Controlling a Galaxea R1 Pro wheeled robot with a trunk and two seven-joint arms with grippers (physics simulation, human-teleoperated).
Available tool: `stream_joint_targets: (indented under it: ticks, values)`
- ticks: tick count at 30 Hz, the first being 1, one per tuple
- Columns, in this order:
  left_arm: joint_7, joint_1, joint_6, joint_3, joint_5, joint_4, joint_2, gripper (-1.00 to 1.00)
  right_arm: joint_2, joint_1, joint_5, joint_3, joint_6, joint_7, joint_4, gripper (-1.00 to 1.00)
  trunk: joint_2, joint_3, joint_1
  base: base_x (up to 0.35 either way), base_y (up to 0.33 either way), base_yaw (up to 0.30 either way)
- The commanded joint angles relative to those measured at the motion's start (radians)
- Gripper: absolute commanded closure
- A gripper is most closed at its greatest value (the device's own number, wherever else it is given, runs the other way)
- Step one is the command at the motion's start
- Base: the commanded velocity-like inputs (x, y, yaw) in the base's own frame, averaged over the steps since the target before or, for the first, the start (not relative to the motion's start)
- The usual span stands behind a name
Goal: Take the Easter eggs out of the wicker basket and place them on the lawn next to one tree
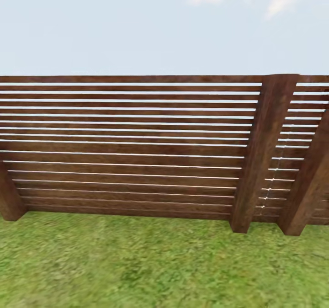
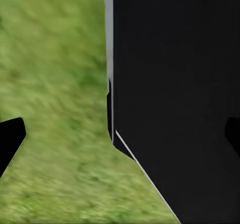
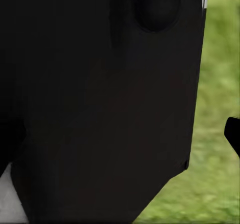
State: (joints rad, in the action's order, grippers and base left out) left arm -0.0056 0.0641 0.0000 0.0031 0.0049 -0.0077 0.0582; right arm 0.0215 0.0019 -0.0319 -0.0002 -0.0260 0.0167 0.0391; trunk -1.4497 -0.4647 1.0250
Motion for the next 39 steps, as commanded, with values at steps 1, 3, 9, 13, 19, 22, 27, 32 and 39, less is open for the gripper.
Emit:
stream_joint_targets:
  ticks: [1,3,9,13,19,22,27,32,39]
  values:
    - [-0.001,0.000,0.000,0.000,0.000,-0.001,0.000,-1.00,0.000,0.000,-0.003,0.000,-0.009,0.006,0.007,-1.00,0.000,0.000,0.000,0.000,0.000,-0.264]
    - [-0.001,0.000,0.000,0.000,0.000,0.000,-0.001,-1.00,0.000,0.000,-0.003,0.000,-0.020,0.007,0.009,-1.00,0.000,0.002,0.000,0.000,0.000,-0.270]
    - [-0.001,0.000,0.000,0.000,0.000,0.000,-0.001,-1.00,0.000,-0.001,-0.004,0.001,-0.077,0.008,0.008,-1.00,0.000,0.006,0.000,0.000,0.000,-0.276]
    - [-0.001,0.000,0.000,-0.001,0.000,0.000,-0.001,-1.00,-0.001,0.000,-0.005,0.000,-0.077,0.008,0.008,-1.00,0.000,0.008,0.000,0.000,0.000,-0.283]
    - [0.003,0.000,0.000,-0.004,-0.003,0.000,0.000,-1.00,-0.002,0.000,-0.005,-0.001,-0.076,0.008,0.008,-1.00,0.000,0.010,0.000,0.000,-0.142,-0.287]
    - [0.004,0.000,0.000,-0.003,-0.003,0.000,0.000,-1.00,-0.003,-0.001,-0.005,-0.002,-0.077,0.007,0.008,-1.00,0.000,0.010,0.000,0.000,-0.272,-0.289]
    - [0.004,0.000,0.000,-0.002,-0.003,0.000,-0.001,-1.00,-0.003,0.000,-0.005,-0.004,-0.076,0.007,0.008,-1.00,0.000,0.011,0.000,0.000,-0.133,-0.289]
    - [0.004,0.000,0.000,-0.003,-0.003,0.000,-0.001,-1.00,-0.003,0.000,-0.005,-0.006,-0.076,0.007,0.008,-1.00,0.000,0.011,0.000,0.000,-0.204,-0.289]
    - [0.004,0.000,0.000,-0.003,-0.003,0.000,-0.001,-1.00,-0.003,0.000,-0.005,-0.006,-0.077,0.008,0.008,-1.00,0.000,0.011,0.000,0.065,-0.259,-0.289]
